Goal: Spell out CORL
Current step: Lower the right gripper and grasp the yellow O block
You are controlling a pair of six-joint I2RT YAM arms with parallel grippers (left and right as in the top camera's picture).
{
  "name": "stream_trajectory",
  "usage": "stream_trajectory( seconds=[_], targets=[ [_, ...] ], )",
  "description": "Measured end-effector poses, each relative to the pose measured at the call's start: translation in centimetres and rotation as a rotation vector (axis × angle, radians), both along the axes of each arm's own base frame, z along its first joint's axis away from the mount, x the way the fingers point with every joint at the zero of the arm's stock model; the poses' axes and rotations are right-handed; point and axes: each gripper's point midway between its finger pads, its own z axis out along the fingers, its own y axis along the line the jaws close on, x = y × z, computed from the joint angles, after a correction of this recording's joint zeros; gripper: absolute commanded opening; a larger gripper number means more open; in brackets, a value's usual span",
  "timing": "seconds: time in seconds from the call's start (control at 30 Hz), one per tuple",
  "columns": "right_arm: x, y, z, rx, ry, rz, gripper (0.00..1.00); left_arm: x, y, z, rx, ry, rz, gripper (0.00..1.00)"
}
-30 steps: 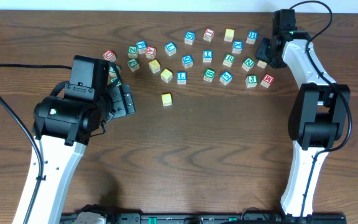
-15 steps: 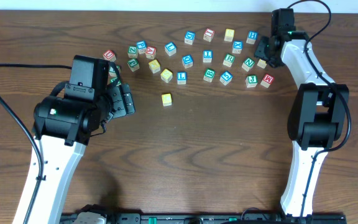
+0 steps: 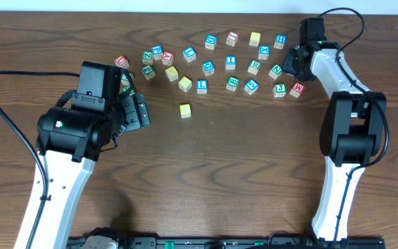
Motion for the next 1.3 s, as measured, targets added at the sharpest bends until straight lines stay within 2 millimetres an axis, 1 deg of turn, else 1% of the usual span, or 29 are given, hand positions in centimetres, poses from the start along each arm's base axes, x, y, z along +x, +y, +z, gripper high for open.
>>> stream_trajectory(
  seconds=[0.13,0.23,0.47,0.53,0.6,0.67,0.73,0.8,0.93,1.0,1.03,1.1,1.13,1.2,1.23,1.3],
  targets=[
    [0.0,0.0,0.0,-0.006,-0.001,0.015,0.29,0.0,0.0,0.0,0.000,0.000,0.000,0.90],
    [-0.1,0.0,0.0,-0.017,0.005,0.038,0.28,0.0,0.0,0.0,0.000,0.000,0.000,0.90],
    [-0.4,0.0,-0.1,-0.032,0.021,0.074,0.31,0.0,0.0,0.0,0.000,0.000,0.000,0.90],
    [-0.5,0.0,0.1,-0.034,0.023,0.079,0.32,0.0,0.0,0.0,0.000,0.000,0.000,0.90],
    [-0.6,0.0,0.7,-0.036,0.022,0.082,0.33,0.0,0.0,0.0,0.000,0.000,0.000,0.90],
    [-0.8,0.0,2.1,-0.036,0.010,0.084,0.33,0.0,0.0,0.0,0.000,-0.001,0.000,0.90],
    [-0.9,0.1,4.1,-0.035,-0.012,0.089,0.33,0.0,0.0,0.0,0.000,-0.002,0.000,0.90],
    [-1.1,0.2,6.8,-0.030,-0.047,0.094,0.33,0.1,0.0,0.1,-0.002,-0.006,0.001,0.90],
    [-1.7,0.5,12.1,-0.034,-0.124,0.127,0.40,0.4,-0.1,0.2,-0.007,-0.017,0.006,0.90],
    [-1.9,0.7,13.8,-0.044,-0.150,0.147,0.41,0.5,-0.1,0.3,-0.009,-0.021,0.007,0.90],
    [-2.0,1.0,14.3,-0.046,-0.157,0.159,0.41,0.5,-0.1,0.3,-0.010,-0.026,0.007,0.90],
    [-2.0,1.3,14.4,-0.050,-0.157,0.175,0.41,0.6,-0.1,0.4,-0.011,-0.030,0.007,0.90],
    [-2.0,1.4,14.0,-0.050,-0.149,0.181,0.43,0.7,-0.1,0.4,-0.011,-0.031,0.007,0.90],
    [-1.9,1.5,13.0,-0.050,-0.130,0.192,0.45,0.7,-0.1,0.4,-0.011,-0.031,0.007,0.90],
    [-1.8,1.6,12.4,-0.049,-0.119,0.194,0.48,0.7,-0.1,0.4,-0.011,-0.031,0.007,0.90],
    [-1.6,1.6,10.8,-0.049,-0.097,0.200,0.50,0.7,-0.2,0.4,-0.011,-0.033,0.007,0.90]
  ],
)
